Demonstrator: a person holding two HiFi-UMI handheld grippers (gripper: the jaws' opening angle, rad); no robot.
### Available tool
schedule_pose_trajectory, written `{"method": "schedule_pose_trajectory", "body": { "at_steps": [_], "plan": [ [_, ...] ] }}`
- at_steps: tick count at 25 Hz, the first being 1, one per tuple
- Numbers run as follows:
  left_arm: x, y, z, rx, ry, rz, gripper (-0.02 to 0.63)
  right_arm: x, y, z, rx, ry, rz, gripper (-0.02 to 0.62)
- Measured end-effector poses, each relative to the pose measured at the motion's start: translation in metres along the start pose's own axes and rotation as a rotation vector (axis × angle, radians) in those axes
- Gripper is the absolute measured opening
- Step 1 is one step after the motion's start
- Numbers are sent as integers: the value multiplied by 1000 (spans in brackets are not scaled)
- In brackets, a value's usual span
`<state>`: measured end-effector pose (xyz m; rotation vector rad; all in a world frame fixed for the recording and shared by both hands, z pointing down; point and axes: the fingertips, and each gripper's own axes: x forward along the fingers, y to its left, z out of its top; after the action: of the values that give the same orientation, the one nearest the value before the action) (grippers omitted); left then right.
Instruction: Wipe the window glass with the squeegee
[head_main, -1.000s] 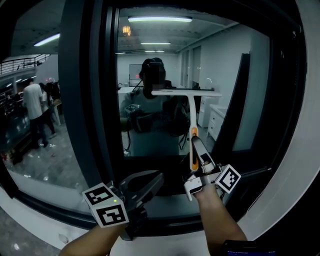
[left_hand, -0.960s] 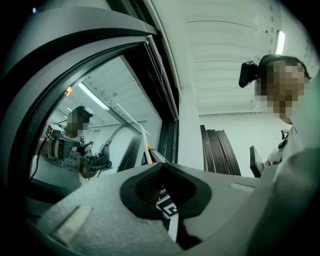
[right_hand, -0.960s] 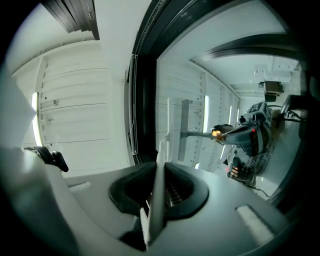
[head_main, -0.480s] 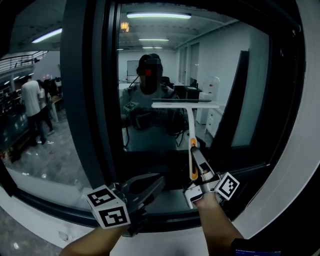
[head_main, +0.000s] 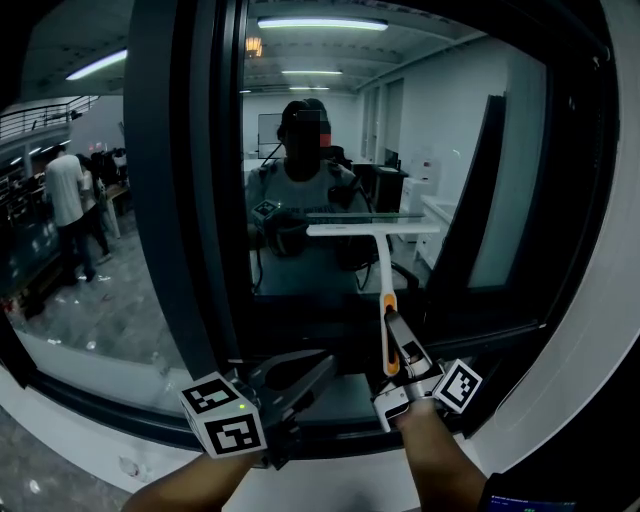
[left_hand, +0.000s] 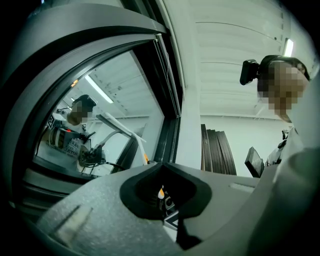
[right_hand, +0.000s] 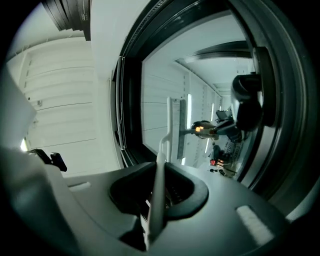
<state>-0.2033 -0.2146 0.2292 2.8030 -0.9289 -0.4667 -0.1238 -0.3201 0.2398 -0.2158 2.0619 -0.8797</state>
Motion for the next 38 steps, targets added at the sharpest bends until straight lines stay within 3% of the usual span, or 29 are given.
{"method": "schedule_pose_trajectory", "body": {
  "at_steps": [26,38],
  "plan": [
    [-3,11,-66,-116,103,34,0,-79,-55,-46,58,32,-137,63],
    [-4,18,-77,-137,108,58,0,-98,-69,-55,98,21,-171,63]
  ]
}}
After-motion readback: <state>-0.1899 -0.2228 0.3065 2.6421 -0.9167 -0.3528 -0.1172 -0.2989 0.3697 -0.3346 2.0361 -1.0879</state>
